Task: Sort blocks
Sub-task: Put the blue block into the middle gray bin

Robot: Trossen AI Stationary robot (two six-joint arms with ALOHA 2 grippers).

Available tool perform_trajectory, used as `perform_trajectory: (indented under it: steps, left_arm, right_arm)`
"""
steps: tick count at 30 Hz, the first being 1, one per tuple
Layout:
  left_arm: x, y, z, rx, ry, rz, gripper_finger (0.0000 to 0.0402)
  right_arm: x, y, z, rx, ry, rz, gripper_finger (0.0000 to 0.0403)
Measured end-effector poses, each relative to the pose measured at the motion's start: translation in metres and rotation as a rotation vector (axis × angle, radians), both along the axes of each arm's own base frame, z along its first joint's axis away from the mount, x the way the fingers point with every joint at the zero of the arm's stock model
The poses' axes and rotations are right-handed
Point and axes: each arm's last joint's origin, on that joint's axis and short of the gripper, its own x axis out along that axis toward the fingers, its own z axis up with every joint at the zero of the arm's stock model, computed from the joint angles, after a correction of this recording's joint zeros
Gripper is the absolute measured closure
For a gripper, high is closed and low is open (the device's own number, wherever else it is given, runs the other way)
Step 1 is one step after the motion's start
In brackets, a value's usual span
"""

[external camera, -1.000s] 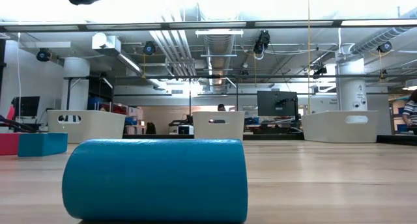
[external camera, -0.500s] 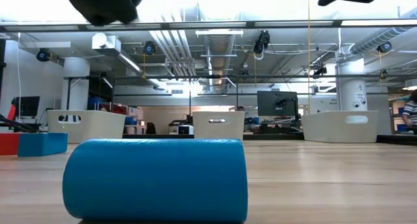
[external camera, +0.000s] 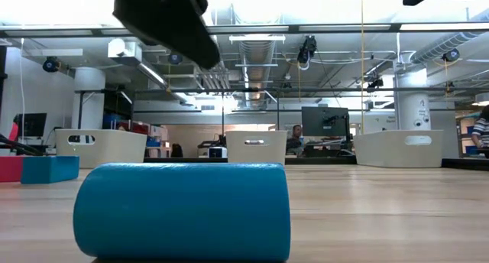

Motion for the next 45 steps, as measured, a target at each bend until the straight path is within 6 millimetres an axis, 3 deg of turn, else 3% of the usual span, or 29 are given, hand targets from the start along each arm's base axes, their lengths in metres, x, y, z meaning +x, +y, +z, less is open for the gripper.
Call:
perform_trajectory:
  steps: [5,17,27,37,45]
  left_arm:
    - [0.011,-0.009,-0.007,0.020,0.006,-0.017,0.0157]
    - [0.009,-0.007,-0.010,0.078,-0.003,-0.017,0.0157]
    - [0.013,-0.023,-0.039,0.099,-0.016,-0.071,0.0157]
    - [0.014,-0.025,-0.067,0.116,0.047,-0.031,0.0158]
    - [0.014,-0.026,-0.075,0.084,0.068,0.010,0.0200]
  right_arm:
    - [0.000,0.000,0.000,-0.003,-0.004,-0.009,0.0186]
    - [0.000,-0.001,-0.003,-0.007,0.005,-0.013,0.0186]
    - [-0.002,-0.002,-0.010,-0.001,0.024,-0.040,0.0186]
    - [-0.003,-0.003,-0.013,-0.006,0.031,-0.040,0.0186]
    - [-0.003,-0.003,-0.014,-0.012,0.034,-0.036,0.0186]
